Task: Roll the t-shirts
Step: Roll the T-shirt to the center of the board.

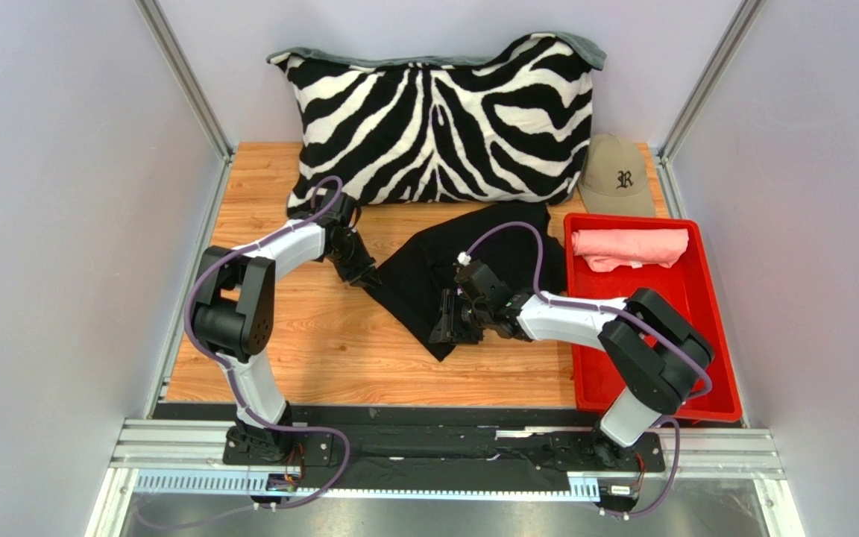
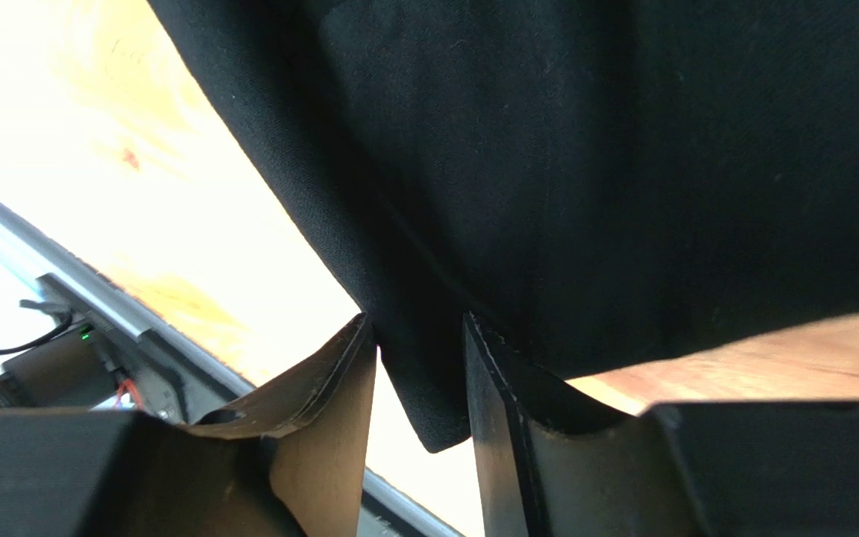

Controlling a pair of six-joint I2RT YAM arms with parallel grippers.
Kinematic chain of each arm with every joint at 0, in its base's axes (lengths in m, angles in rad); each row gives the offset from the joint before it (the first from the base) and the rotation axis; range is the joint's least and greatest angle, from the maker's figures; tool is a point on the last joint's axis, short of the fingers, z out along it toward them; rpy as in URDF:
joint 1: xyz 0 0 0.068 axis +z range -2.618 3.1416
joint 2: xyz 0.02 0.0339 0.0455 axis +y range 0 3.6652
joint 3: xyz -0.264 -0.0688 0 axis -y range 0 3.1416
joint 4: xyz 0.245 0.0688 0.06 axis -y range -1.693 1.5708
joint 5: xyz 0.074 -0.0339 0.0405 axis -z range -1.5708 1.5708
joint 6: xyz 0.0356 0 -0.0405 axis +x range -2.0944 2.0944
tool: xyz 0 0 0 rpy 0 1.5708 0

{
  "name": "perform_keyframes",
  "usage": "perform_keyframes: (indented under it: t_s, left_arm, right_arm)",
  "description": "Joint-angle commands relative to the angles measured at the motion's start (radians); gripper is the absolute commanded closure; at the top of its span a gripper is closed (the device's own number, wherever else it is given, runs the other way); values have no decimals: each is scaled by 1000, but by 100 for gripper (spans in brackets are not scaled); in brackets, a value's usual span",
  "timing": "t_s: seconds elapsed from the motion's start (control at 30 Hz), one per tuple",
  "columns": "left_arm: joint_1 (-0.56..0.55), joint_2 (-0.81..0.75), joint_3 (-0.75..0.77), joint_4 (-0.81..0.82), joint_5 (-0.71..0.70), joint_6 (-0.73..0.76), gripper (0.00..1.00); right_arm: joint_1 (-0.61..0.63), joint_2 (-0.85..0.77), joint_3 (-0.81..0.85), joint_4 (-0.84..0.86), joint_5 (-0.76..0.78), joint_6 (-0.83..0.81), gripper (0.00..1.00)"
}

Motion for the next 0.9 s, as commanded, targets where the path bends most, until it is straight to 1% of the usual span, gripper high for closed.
perform_keyframes:
  t_s: [0.0, 0.1, 0.13, 0.17, 0.23, 0.3, 0.37, 0.53, 0.67, 0.87]
  left_arm:
    - [-2, -2, 33, -4, -27, 27, 72]
    - [-2, -3, 33, 1, -18, 29, 72]
    - [-2, -6, 33, 4, -13, 29, 72]
    - [-2, -6, 30, 10, -9, 30, 72]
    - [-2, -11, 27, 18, 7, 36, 71]
    - [-2, -22, 22, 24, 14, 40, 69]
    - [-2, -35, 5, 43, 40, 41, 67]
    - [3, -92, -28, 57, 74, 50, 59]
    - [19, -161, -102, 103, 119, 49, 53]
    - [47, -252, -188, 129, 169, 70, 52]
  right_arm:
    - [4, 25, -24, -2, -81, 54, 59]
    - [4, 26, -40, 10, -86, 74, 60]
    - [4, 28, -52, 19, -91, 82, 62]
    - [3, 29, -64, 33, -104, 108, 70]
    - [1, 37, -82, 79, -118, 137, 73]
    - [-3, 51, -96, 98, -127, 160, 82]
    - [-11, 69, -118, 134, -147, 175, 87]
    - [-14, 89, -129, 173, -161, 199, 89]
    - [-22, 106, -119, 174, -169, 196, 90]
    - [-25, 126, -116, 182, -179, 191, 91]
